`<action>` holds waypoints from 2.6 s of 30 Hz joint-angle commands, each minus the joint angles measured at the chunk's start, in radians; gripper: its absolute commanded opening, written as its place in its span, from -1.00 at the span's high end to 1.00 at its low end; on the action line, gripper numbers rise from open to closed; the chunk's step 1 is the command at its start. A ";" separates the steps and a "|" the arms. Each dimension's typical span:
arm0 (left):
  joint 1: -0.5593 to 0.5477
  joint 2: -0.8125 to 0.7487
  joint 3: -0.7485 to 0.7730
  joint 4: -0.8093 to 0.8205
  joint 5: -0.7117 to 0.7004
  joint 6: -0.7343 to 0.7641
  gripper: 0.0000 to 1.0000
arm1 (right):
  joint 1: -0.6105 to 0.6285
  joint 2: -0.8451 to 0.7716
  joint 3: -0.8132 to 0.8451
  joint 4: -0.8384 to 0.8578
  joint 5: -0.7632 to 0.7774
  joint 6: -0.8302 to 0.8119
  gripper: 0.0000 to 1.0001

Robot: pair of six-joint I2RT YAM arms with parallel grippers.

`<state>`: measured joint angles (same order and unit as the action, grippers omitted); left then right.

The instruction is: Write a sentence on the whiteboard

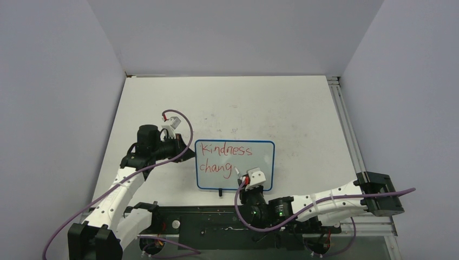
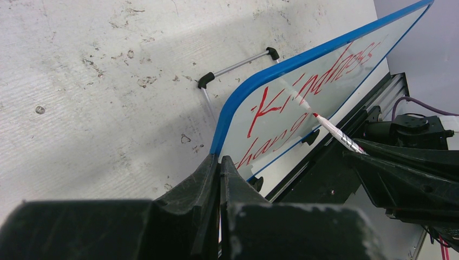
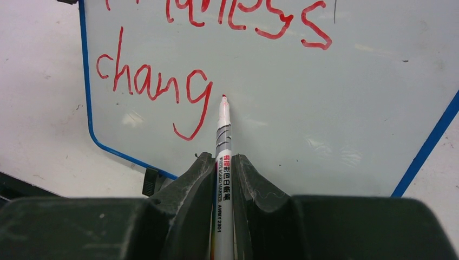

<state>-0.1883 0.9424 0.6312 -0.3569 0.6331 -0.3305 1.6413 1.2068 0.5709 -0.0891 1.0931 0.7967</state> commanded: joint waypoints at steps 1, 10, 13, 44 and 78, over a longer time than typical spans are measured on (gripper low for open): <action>-0.005 -0.005 0.039 0.021 0.014 0.005 1.00 | -0.011 -0.014 -0.018 -0.006 0.009 0.024 0.89; -0.005 -0.008 0.040 0.021 0.014 0.005 1.00 | -0.011 -0.013 -0.011 -0.056 0.010 0.063 0.89; -0.005 -0.008 0.040 0.021 0.014 0.005 1.00 | -0.010 -0.019 -0.007 -0.087 0.018 0.083 0.89; -0.005 -0.004 0.039 0.024 0.018 0.005 1.00 | -0.035 -0.045 0.000 0.012 0.060 -0.045 0.89; -0.004 -0.007 0.039 0.024 0.019 0.005 1.00 | 0.018 0.021 0.010 -0.157 0.005 0.156 0.89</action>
<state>-0.1883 0.9428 0.6312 -0.3565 0.6331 -0.3302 1.6516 1.2232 0.5587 -0.1318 1.0531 0.8673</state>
